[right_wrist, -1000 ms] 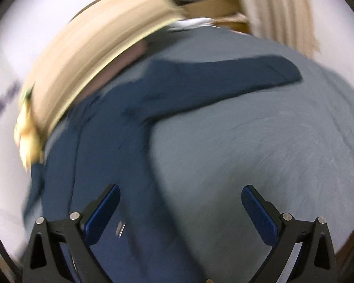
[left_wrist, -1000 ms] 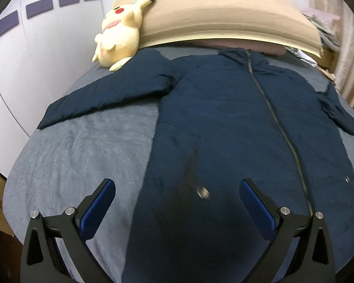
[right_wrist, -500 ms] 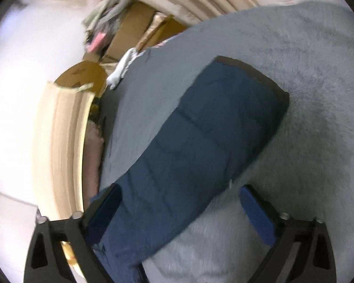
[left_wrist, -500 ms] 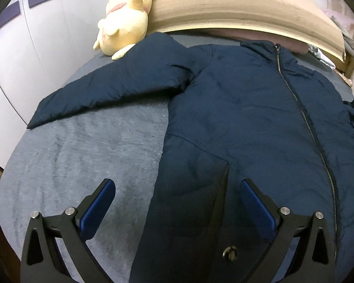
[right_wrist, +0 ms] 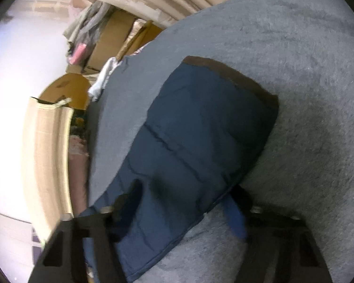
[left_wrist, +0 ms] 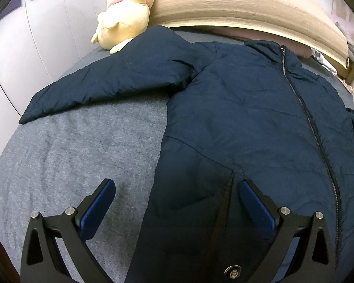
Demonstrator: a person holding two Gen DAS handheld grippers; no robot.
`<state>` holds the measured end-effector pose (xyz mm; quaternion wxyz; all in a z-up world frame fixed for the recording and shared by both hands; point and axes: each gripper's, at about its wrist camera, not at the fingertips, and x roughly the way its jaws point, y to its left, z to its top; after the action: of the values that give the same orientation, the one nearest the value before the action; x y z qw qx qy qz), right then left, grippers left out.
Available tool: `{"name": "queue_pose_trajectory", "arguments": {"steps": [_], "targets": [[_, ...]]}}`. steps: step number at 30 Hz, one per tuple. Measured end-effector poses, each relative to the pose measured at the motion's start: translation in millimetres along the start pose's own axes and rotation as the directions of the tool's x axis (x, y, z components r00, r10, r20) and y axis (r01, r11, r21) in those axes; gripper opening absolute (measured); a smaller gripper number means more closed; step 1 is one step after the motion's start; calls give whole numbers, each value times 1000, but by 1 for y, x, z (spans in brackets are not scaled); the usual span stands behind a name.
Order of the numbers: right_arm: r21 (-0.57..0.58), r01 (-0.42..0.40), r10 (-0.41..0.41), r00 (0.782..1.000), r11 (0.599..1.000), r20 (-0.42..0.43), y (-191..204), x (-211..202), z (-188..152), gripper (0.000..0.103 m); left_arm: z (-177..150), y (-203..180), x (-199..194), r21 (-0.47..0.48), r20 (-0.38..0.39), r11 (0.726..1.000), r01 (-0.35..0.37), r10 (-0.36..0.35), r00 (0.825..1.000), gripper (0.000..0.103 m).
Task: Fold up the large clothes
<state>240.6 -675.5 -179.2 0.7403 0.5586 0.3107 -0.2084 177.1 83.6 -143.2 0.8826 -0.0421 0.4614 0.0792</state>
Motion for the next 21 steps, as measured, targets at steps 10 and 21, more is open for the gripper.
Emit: {"name": "queue_pose_trajectory", "arguments": {"steps": [10, 21], "targets": [[-196, 60, -41, 994, 979, 98, 55, -21, 6, 8, 5, 8, -14, -2, 39, 1000, -22, 23, 999, 103], [-709, -52, 208, 969, 704, 135, 276, -87, -131, 8, 5, 18, -42, -44, 91, 999, -14, 18, 996, 103]]}}
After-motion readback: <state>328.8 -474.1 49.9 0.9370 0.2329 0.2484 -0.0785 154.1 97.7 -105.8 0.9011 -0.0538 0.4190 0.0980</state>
